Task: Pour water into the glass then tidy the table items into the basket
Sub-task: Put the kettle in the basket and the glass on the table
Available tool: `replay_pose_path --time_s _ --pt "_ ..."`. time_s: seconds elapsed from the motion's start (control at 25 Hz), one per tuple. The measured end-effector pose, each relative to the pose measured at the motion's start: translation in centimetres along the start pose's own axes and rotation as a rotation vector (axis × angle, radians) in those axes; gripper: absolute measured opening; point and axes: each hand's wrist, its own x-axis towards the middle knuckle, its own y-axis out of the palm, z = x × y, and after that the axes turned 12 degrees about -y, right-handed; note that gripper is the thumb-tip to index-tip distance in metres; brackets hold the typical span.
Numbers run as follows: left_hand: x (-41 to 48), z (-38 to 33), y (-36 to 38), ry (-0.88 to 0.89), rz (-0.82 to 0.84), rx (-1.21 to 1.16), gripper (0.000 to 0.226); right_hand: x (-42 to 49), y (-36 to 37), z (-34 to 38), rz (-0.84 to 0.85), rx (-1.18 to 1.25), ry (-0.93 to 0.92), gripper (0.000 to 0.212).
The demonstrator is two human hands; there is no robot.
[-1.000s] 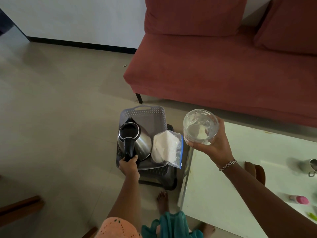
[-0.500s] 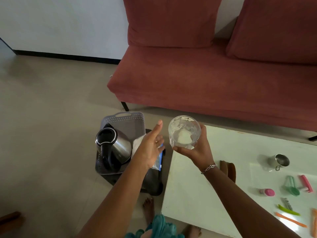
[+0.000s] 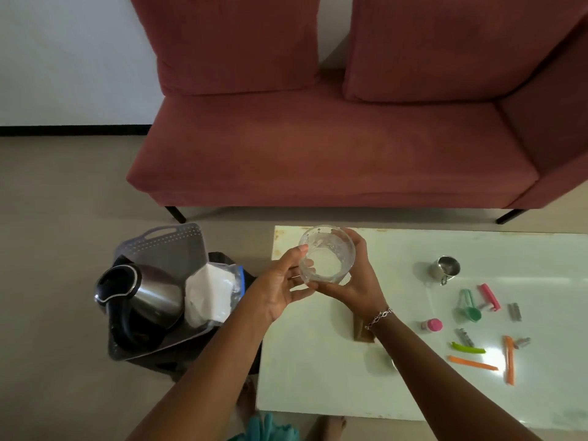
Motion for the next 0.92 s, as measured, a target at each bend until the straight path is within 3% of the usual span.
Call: replay_pose_path --time_s 0.12,0.28,0.4,0.48,0.56,0.6,0.76,0.92 --pt "2.0 0.5 2.7 -0.041 0.001 0.009 0.015 0.3 -3.5 -0.7 0.019 -0.147 -0.005 0.097" --pt "5.3 0.5 5.9 -0.061 0.058 0.055 0.013 1.8 -7.4 -2.3 0.260 -0.616 -0.042 0.099" --pt "8.0 0.4 8.0 -0.068 0.097 0.129 0.017 2.8 -9.8 -4.4 0.317 -0.753 -0.005 0.098" --pt "10.2 0.1 8.9 -0.087 0.132 0.241 0.041 3.5 -11.1 -6.6 0.296 -0.750 0.048 0.098" --pt "12.4 -0.2 9.3 -0.091 0.126 0.507 0.082 4.2 -12.2 -9.4 0.266 -0.741 0.103 0.099" --pt "13.5 -0.2 9.4 -0.056 0.073 0.685 0.089 4.5 -12.6 -10.9 0.254 -0.741 0.131 0.099" --pt "18.1 0.7 8.5 0.236 -0.236 1.516 0.101 5.5 -13.5 -17.6 0.231 -0.780 0.232 0.096" --pt "21.4 2.6 7.5 0.387 -0.251 1.868 0.103 6.7 -14.1 -23.7 0.198 -0.804 0.312 0.096"
